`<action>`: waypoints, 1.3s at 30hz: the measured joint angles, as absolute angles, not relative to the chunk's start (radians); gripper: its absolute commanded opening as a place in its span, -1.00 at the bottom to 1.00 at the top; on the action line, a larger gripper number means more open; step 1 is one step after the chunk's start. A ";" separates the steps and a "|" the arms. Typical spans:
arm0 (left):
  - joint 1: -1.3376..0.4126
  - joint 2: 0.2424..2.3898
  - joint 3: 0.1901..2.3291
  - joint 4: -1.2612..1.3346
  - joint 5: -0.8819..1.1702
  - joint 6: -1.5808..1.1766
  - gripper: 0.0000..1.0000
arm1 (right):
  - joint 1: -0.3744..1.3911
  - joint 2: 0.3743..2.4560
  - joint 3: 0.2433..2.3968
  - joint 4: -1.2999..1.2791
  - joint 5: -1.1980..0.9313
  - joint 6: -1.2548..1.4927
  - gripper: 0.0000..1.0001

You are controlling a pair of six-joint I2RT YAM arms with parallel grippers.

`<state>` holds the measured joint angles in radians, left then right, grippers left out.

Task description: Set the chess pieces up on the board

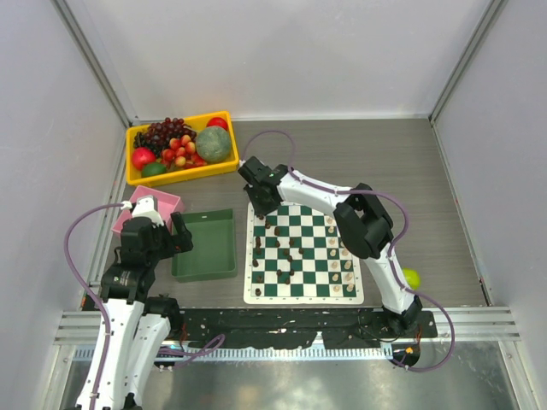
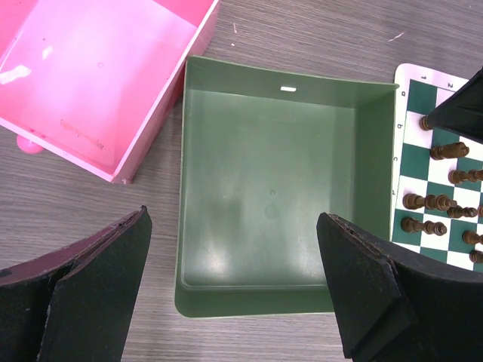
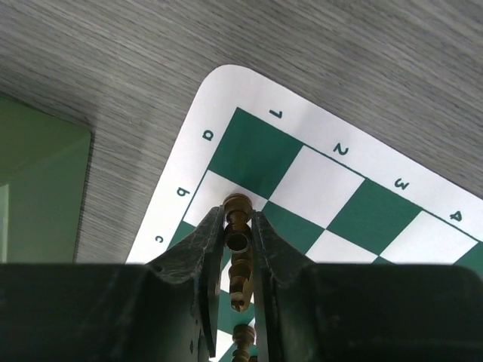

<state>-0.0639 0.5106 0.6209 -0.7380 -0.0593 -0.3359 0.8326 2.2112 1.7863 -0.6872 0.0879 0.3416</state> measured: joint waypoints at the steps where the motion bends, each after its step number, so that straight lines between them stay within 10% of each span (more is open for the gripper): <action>1: -0.064 0.511 0.621 -0.738 -0.059 -0.336 0.98 | 0.833 2.211 1.790 -0.688 0.088 0.342 -0.56; 39: -0.064 0.513 0.621 -0.738 -0.059 -0.334 0.98 | 0.809 2.284 1.892 -0.688 0.117 0.338 -0.46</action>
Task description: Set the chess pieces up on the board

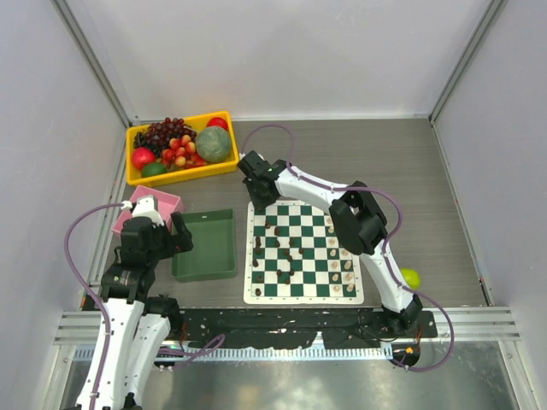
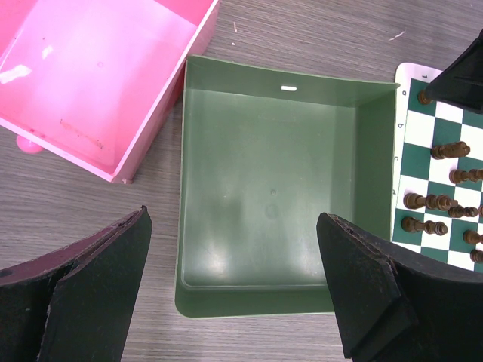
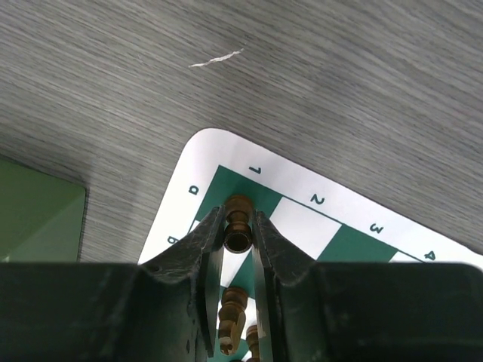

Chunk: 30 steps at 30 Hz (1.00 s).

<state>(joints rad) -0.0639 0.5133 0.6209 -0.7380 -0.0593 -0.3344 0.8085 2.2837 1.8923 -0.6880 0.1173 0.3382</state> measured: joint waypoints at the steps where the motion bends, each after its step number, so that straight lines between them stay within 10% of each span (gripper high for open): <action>1: -0.064 0.514 0.621 -0.738 -0.059 -0.334 0.98 | 0.809 2.284 1.893 -0.688 0.117 0.338 -0.45; 13: -0.064 0.517 0.621 -0.738 -0.059 -0.334 0.98 | 0.809 2.284 1.894 -0.698 0.110 0.333 -0.01; 30: -0.064 0.503 0.621 -0.738 -0.059 -0.334 0.98 | 0.811 2.025 1.687 -0.679 0.104 0.328 0.02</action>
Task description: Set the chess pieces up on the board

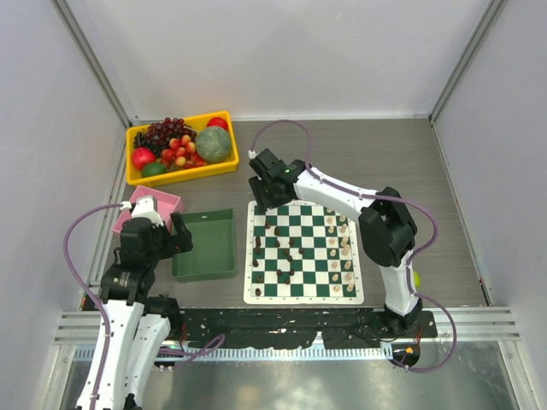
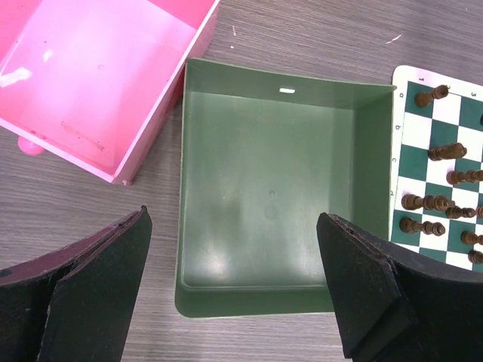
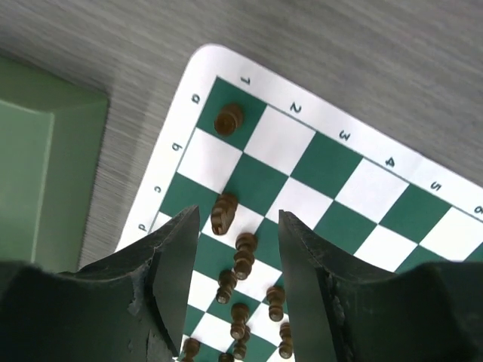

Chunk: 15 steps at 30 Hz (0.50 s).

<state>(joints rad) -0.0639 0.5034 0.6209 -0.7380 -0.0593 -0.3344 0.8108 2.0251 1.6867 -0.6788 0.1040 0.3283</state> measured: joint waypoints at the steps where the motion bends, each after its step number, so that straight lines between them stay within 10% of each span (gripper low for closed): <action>1: -0.064 0.502 0.621 -0.738 -0.059 -0.334 0.98 | 0.813 2.021 1.672 -0.678 0.102 0.328 0.02; 15: -0.064 0.499 0.621 -0.738 -0.059 -0.335 0.98 | 0.848 2.021 1.621 -0.678 0.089 0.327 -0.18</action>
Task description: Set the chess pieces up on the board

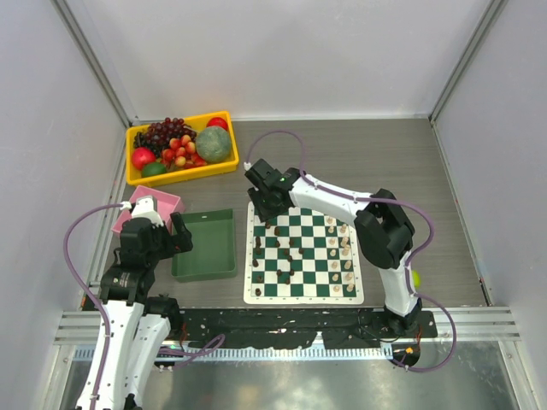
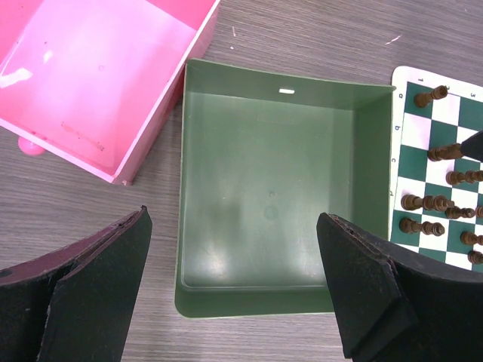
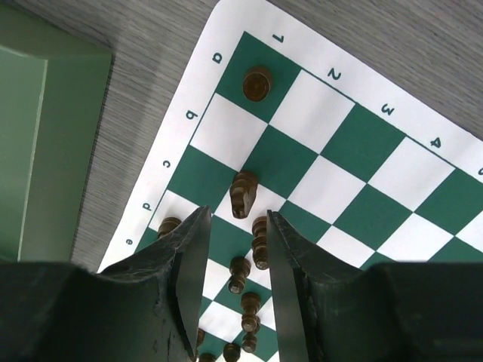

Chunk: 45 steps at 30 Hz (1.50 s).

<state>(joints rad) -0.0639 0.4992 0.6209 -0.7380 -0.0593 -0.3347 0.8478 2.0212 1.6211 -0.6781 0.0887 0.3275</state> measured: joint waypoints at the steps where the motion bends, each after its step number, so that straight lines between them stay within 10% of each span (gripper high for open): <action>1: -0.064 0.499 0.621 -0.738 -0.059 -0.334 0.98 | 0.848 2.023 1.621 -0.678 0.088 0.327 -0.18; 22: -0.064 0.500 0.621 -0.738 -0.059 -0.335 0.98 | 0.848 2.090 1.630 -0.677 0.080 0.320 -0.67; 45: -0.064 0.501 0.621 -0.738 -0.059 -0.334 0.98 | 0.849 2.148 1.730 -0.674 0.080 0.324 -0.68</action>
